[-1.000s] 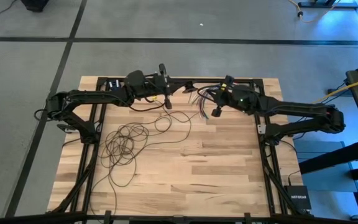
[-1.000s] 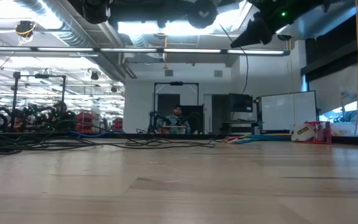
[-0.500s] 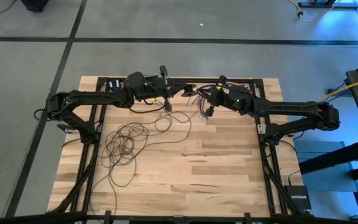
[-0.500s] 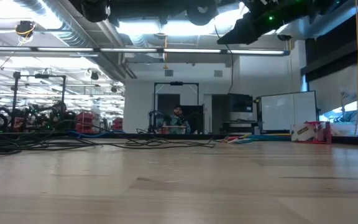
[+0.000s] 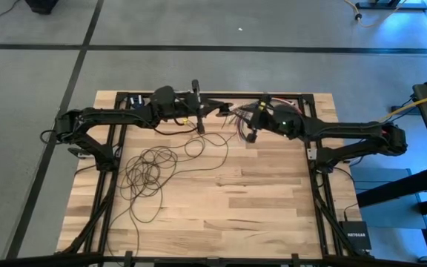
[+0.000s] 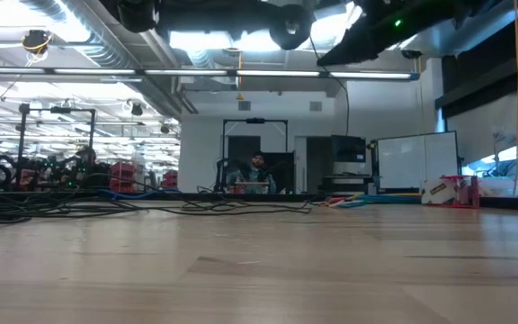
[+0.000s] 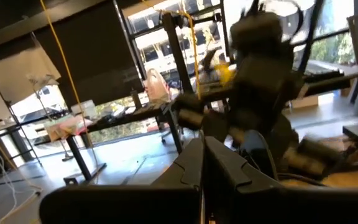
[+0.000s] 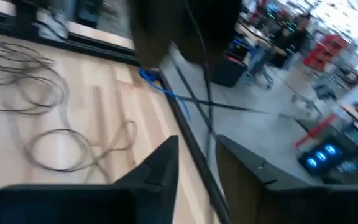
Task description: Coiling cords
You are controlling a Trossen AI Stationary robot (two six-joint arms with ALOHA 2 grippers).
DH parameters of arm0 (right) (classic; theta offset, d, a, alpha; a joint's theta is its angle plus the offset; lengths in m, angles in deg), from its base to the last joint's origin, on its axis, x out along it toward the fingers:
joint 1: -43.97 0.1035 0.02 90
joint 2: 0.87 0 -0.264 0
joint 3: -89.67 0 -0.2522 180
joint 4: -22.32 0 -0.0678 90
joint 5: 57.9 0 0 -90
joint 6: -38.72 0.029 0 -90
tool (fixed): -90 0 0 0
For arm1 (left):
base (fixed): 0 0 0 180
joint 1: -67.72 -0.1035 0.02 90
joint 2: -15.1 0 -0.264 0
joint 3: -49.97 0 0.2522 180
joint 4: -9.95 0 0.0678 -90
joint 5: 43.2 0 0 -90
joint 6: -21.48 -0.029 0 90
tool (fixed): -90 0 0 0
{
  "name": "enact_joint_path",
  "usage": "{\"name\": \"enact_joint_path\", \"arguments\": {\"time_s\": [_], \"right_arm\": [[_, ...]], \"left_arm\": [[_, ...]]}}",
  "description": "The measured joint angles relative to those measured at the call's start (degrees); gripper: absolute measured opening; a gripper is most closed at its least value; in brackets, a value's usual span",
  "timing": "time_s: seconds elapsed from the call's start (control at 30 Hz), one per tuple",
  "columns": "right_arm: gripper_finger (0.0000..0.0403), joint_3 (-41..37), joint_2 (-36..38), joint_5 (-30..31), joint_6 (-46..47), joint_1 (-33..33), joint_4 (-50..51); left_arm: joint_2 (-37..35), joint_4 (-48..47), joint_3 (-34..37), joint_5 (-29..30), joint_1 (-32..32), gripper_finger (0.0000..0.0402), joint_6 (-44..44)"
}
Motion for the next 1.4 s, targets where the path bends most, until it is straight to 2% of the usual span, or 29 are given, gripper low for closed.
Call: {"name": "enact_joint_path", "arguments": {"time_s": [0.1,0.3,0.43,0.53,1.0,1.4], "right_arm": [[0.0130,0.0,2.8,2.6,-1.8,3.0,1.1],[0.0134,0.1,8.3,16.9,-4.9,8.6,5.4],[0.0133,0.1,10.0,22.1,-4.9,10.8,5.8],[0.0133,0.1,10.2,21.7,-4.7,11.0,5.7],[0.0133,0.1,9.3,11.5,-4.6,10.9,6.1],[0.0133,0.1,9.3,8.9,-4.6,10.9,6.2]], "left_arm": [[0.0,-0.7,0.0,0.1,0.0,0.0001,-1.0],[0.0,-1.3,0.0,0.1,0.0,0.0001,-1.1],[0.0,-1.7,0.0,0.1,0.1,0.0001,-2.3],[0.0,-1.9,0.0,0.0,0.1,0.0001,-2.4],[-0.1,-1.5,0.0,0.0,0.1,0.0001,-0.3],[-0.5,-2.8,0.0,0.0,0.1,0.0001,0.4]]}}
